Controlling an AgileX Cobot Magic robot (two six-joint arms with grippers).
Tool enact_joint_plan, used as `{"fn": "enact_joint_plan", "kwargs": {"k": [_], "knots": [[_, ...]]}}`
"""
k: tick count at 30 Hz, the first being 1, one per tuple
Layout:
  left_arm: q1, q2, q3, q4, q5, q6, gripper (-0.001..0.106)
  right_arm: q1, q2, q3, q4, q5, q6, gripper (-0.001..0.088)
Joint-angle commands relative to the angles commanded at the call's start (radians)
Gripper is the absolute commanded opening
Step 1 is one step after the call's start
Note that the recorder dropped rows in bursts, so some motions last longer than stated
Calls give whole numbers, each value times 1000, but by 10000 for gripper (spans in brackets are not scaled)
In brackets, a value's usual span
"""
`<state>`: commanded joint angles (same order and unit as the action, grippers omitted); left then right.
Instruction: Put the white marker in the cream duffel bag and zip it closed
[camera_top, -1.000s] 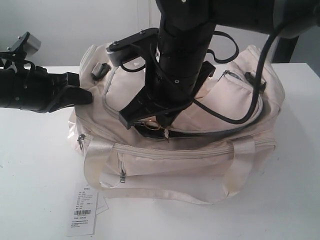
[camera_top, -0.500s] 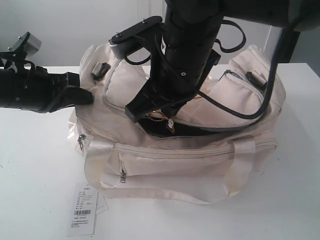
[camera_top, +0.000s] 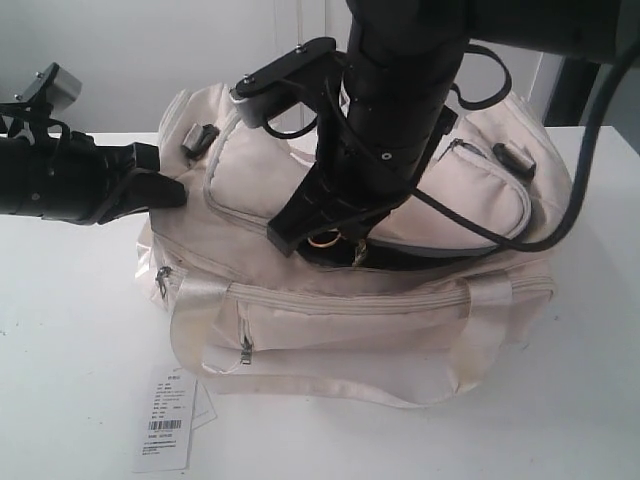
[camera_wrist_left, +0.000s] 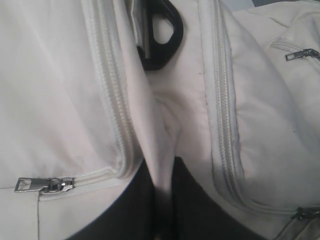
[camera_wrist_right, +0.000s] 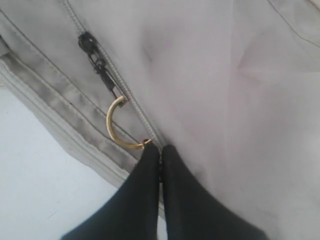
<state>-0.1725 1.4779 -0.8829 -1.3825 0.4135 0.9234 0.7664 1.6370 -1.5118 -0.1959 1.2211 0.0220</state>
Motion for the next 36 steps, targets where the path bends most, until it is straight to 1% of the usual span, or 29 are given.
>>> {"fn": "enact_joint_plan", "kwargs": {"k": [10, 36], "knots": [[0, 0, 0, 0, 0, 0, 0, 0, -22, 2, -32, 0, 15, 0], [0, 0, 0, 0, -2, 0, 0, 0, -22, 2, -12, 0, 14, 0]]}}
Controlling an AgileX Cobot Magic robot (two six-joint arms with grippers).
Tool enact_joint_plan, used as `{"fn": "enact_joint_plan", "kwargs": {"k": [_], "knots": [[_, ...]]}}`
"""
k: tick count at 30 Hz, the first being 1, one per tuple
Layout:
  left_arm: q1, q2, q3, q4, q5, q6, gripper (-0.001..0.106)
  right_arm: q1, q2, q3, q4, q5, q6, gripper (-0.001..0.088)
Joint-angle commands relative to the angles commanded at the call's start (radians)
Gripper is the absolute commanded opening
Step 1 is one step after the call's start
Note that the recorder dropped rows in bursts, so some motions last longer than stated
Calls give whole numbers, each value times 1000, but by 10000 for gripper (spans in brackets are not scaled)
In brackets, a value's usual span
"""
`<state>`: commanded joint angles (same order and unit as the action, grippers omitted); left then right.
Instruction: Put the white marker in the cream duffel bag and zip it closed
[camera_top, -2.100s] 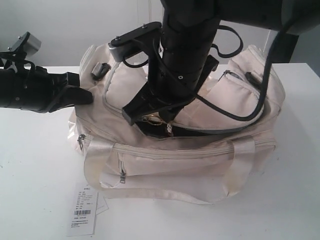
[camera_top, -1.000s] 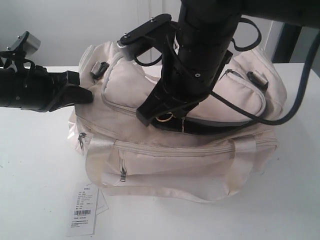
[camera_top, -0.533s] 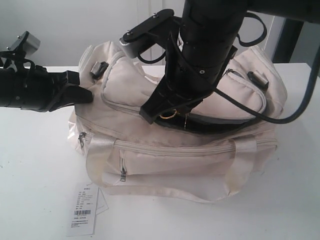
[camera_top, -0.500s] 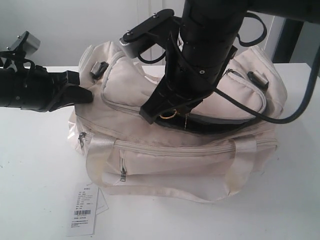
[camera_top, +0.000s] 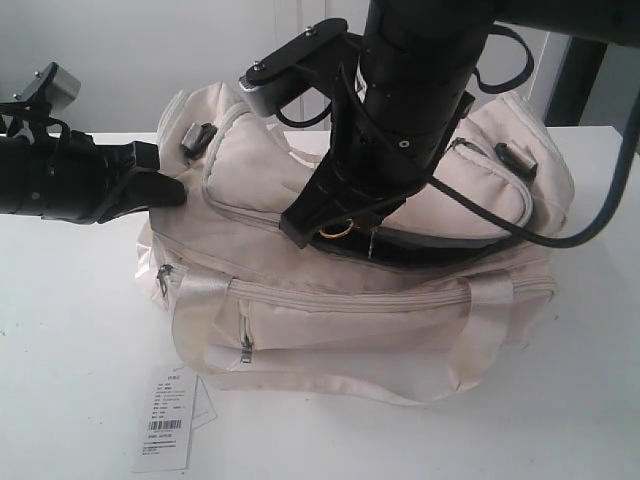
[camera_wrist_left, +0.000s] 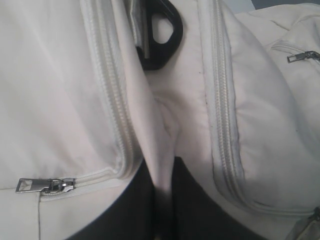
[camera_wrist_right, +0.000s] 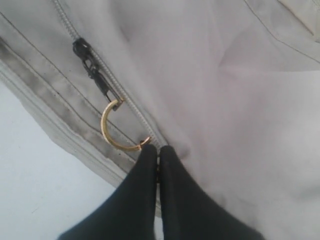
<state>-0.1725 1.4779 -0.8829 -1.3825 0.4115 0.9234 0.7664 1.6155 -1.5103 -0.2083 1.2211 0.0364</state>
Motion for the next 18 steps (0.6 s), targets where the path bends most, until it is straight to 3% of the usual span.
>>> {"fn": "enact_joint_plan", "kwargs": {"k": [10, 18], "knots": [[0, 0, 0, 0, 0, 0, 0, 0, -8, 3, 31, 0, 0, 0], [0, 0, 0, 0, 0, 0, 0, 0, -51, 65, 24, 0, 0, 0]]}}
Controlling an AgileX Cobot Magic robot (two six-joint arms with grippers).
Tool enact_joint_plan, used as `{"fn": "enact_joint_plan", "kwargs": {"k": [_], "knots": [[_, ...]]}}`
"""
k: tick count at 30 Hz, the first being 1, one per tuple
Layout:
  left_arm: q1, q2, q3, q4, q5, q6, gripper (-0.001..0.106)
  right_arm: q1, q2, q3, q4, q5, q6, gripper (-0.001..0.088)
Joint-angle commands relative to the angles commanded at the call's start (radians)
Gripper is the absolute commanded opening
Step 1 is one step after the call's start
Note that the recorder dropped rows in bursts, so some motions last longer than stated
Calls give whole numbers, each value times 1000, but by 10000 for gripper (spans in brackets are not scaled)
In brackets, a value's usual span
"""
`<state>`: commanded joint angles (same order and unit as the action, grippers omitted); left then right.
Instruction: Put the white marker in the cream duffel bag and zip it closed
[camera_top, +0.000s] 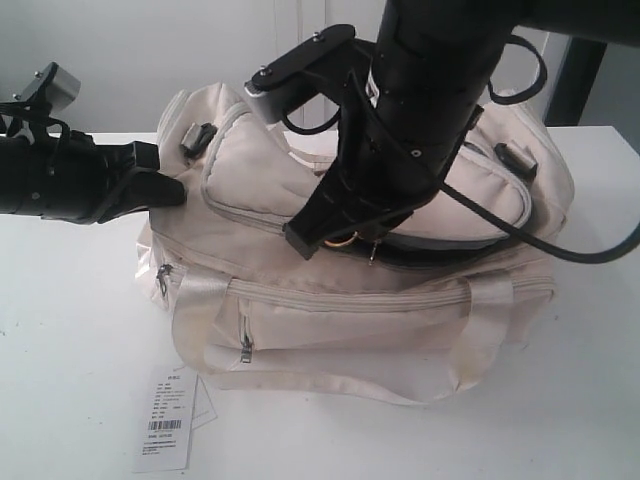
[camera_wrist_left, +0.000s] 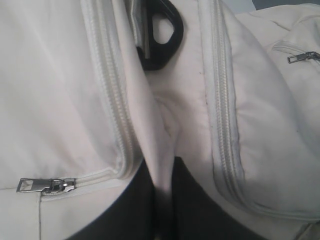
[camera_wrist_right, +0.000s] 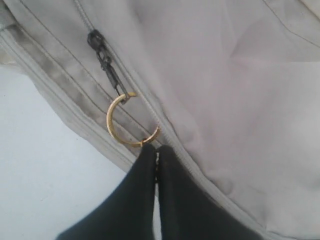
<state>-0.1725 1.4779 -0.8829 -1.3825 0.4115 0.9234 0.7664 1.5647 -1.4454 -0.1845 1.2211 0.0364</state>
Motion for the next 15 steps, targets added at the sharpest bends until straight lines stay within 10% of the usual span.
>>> {"fn": "enact_joint_plan", "kwargs": {"k": [15], "knots": [[0, 0, 0, 0, 0, 0, 0, 0, -38, 4, -4, 0, 0, 0]]}}
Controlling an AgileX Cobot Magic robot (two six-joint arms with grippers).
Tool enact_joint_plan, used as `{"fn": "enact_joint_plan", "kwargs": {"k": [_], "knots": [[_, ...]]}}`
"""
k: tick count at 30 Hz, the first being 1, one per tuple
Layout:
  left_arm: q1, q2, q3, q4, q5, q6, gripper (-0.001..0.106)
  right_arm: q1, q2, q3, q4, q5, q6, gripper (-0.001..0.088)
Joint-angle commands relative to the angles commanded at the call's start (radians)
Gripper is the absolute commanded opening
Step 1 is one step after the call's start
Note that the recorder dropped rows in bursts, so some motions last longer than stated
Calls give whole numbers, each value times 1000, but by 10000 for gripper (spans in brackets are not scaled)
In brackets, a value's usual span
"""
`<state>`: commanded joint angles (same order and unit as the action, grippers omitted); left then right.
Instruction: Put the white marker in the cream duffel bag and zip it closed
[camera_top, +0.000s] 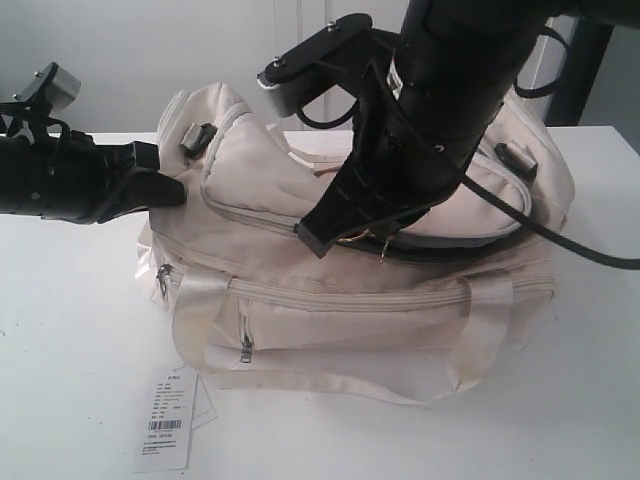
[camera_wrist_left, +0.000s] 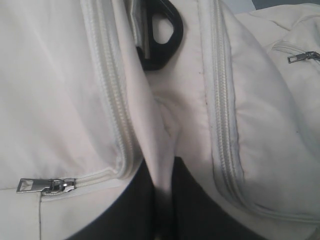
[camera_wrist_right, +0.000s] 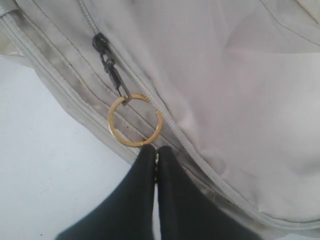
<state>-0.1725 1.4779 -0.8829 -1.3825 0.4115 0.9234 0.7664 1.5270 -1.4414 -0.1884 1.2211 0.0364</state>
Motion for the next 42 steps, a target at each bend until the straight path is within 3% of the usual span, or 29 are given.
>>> {"fn": "enact_joint_plan", "kwargs": {"k": [7, 13, 18, 25, 42], "knots": [[0, 0, 0, 0, 0, 0, 0, 0, 0, 0, 128, 0, -27, 0], [0, 0, 0, 0, 2, 0, 0, 0, 0, 0, 163, 0, -36, 0], [0, 0, 0, 0, 2, 0, 0, 0, 0, 0, 151, 0, -36, 0], [0, 0, 0, 0, 2, 0, 0, 0, -2, 0, 10, 0, -36, 0], [0, 0, 0, 0, 0, 0, 0, 0, -45, 0, 4, 0, -36, 0]]}}
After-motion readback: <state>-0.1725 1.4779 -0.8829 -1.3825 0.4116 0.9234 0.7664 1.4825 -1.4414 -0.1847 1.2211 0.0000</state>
